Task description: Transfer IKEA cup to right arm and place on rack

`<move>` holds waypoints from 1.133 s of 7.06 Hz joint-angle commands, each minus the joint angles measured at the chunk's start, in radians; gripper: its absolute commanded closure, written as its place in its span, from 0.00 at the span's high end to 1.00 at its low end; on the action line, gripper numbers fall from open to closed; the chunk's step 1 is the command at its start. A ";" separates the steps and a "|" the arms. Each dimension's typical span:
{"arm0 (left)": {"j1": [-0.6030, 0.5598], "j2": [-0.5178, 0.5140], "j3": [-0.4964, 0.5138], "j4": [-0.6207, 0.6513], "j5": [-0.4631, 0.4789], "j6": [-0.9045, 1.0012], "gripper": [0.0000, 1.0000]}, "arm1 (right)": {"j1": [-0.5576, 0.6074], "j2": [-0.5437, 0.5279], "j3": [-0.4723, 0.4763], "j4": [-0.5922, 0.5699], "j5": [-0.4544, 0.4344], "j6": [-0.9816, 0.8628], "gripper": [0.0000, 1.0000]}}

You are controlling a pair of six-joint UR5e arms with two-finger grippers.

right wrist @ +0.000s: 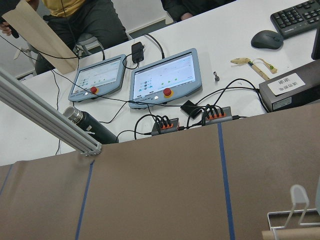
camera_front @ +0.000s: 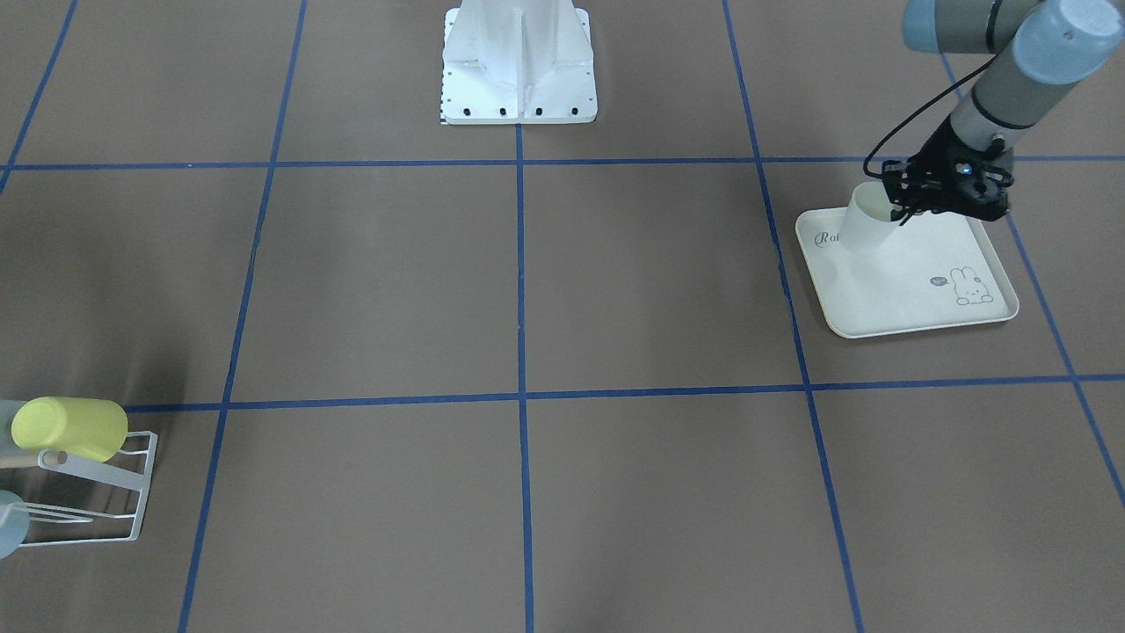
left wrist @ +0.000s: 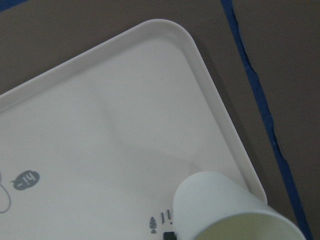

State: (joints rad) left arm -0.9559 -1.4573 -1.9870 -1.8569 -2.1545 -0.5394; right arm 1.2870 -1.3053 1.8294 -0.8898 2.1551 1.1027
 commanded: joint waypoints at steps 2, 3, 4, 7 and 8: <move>-0.113 -0.163 -0.004 -0.002 0.039 -0.289 0.00 | 0.000 0.000 -0.001 0.000 0.011 0.002 1.00; -0.110 -0.229 -0.001 -0.007 0.101 -0.470 0.00 | -0.005 0.000 -0.002 0.000 0.011 0.003 1.00; -0.091 -0.297 0.007 -0.010 0.137 -0.616 0.00 | -0.021 0.003 -0.002 0.000 0.011 0.020 1.00; 0.088 -0.379 0.017 -0.097 0.340 -1.016 0.00 | -0.095 0.049 -0.010 0.076 -0.006 0.200 1.00; 0.106 -0.379 0.049 -0.207 0.366 -1.119 0.00 | -0.151 0.050 -0.019 0.163 -0.065 0.317 1.00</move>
State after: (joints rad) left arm -0.8936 -1.8298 -1.9646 -1.9607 -1.8459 -1.5224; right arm 1.1905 -1.2589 1.8188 -0.8129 2.1379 1.3036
